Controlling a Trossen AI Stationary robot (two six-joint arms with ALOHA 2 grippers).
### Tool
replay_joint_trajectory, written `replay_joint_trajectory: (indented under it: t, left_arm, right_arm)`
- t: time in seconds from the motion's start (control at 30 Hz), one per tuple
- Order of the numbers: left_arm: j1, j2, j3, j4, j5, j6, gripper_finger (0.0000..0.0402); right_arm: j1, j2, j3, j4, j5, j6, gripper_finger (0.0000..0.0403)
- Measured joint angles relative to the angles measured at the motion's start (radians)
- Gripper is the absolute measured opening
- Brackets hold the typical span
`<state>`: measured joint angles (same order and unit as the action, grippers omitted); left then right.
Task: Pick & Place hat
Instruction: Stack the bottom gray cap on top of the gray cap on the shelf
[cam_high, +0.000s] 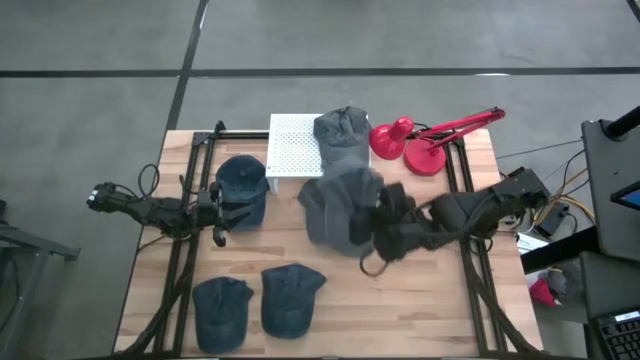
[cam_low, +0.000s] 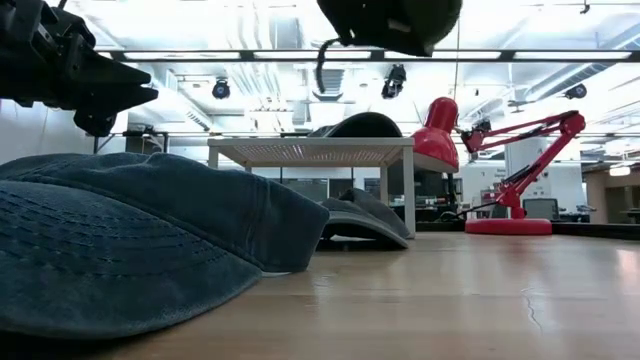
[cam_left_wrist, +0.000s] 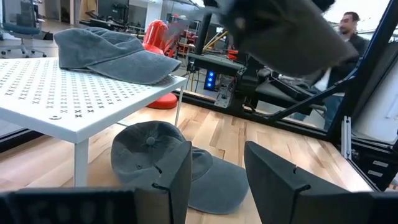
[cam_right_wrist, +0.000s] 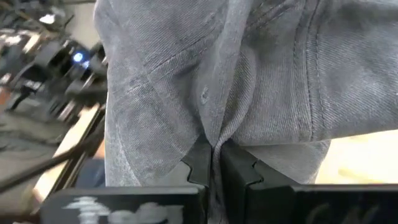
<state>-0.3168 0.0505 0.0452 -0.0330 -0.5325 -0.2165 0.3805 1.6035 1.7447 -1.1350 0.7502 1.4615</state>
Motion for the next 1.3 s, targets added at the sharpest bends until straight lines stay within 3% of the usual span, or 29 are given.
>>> replay_joint_trajectory:
  t: [0.13,0.33,0.57,0.97,1.3]
  left_arm:
    - [0.000,0.000,0.000,0.001,0.000,0.000,0.0149]
    - [0.000,0.000,0.000,0.002,0.000,0.000,0.0149]
    - [0.000,0.000,0.000,0.003,0.000,0.000,0.0149]
    - [0.000,0.000,0.000,0.003,-0.001,-0.004,0.0149]
    - [0.000,0.000,-0.001,0.006,-0.002,-0.025,0.0149]
  right_arm:
    - [-0.118,-0.013,0.000,0.028,-0.013,-0.148,0.0013]
    - [-0.308,-0.013,0.013,0.028,-0.132,-0.326,0.0013]
    - [-0.450,-0.012,0.081,0.040,-0.153,-0.523,0.0013]
    - [-0.570,0.058,0.180,0.031,-0.223,-0.657,0.0013]
    - [-0.648,0.180,0.230,0.011,-0.228,-0.626,0.0013]
